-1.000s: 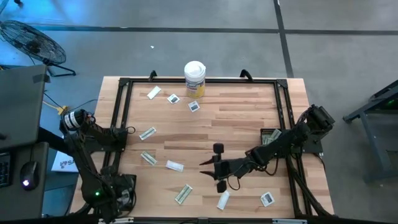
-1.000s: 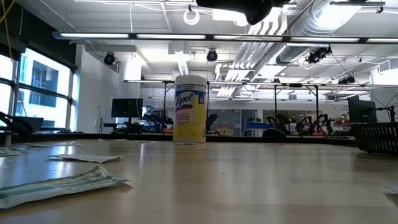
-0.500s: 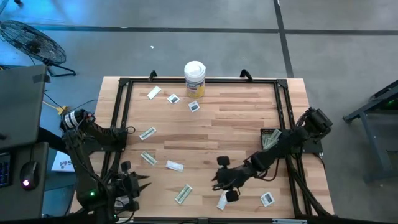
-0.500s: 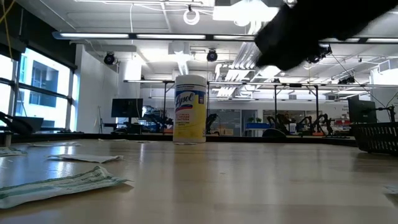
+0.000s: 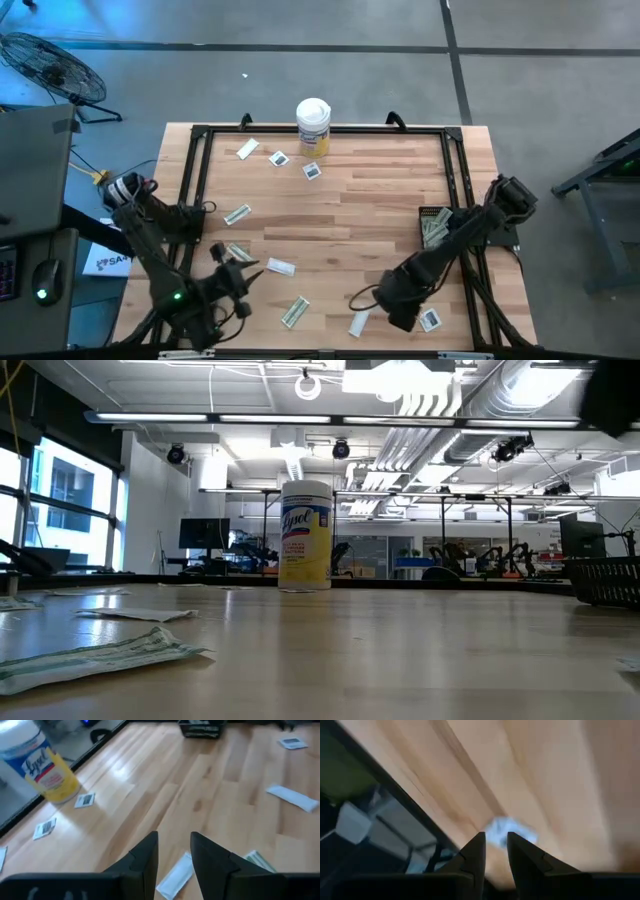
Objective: Pick & Place First Aid Supplies
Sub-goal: Put the white towelette sachet into the left black bin
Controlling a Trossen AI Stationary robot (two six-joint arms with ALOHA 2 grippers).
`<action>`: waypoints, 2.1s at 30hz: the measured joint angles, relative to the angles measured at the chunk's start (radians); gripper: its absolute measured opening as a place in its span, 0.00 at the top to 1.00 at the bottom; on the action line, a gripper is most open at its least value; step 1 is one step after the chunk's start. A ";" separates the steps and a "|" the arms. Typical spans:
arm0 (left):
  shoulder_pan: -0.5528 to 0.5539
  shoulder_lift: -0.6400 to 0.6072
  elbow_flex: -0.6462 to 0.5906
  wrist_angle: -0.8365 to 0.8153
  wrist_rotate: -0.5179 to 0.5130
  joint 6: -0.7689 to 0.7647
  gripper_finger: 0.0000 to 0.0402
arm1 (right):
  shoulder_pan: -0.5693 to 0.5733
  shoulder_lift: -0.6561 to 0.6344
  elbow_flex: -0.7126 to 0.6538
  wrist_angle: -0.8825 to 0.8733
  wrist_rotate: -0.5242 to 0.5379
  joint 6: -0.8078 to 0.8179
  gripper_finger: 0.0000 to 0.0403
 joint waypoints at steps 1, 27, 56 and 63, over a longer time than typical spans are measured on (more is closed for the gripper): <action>0.016 0.000 0.000 0.006 0.008 0.000 0.72 | 0.012 0.001 -0.024 0.011 -0.040 0.047 0.82; 0.124 0.001 -0.048 0.037 0.019 0.026 0.72 | 0.083 0.001 -0.258 0.480 0.029 0.345 0.82; 0.123 0.003 -0.048 0.065 0.031 0.045 0.72 | -0.076 0.000 -0.284 0.584 0.366 0.045 0.82; 0.123 0.025 -0.048 0.083 0.027 0.045 0.72 | -0.195 0.002 -0.288 0.651 0.628 -0.271 0.82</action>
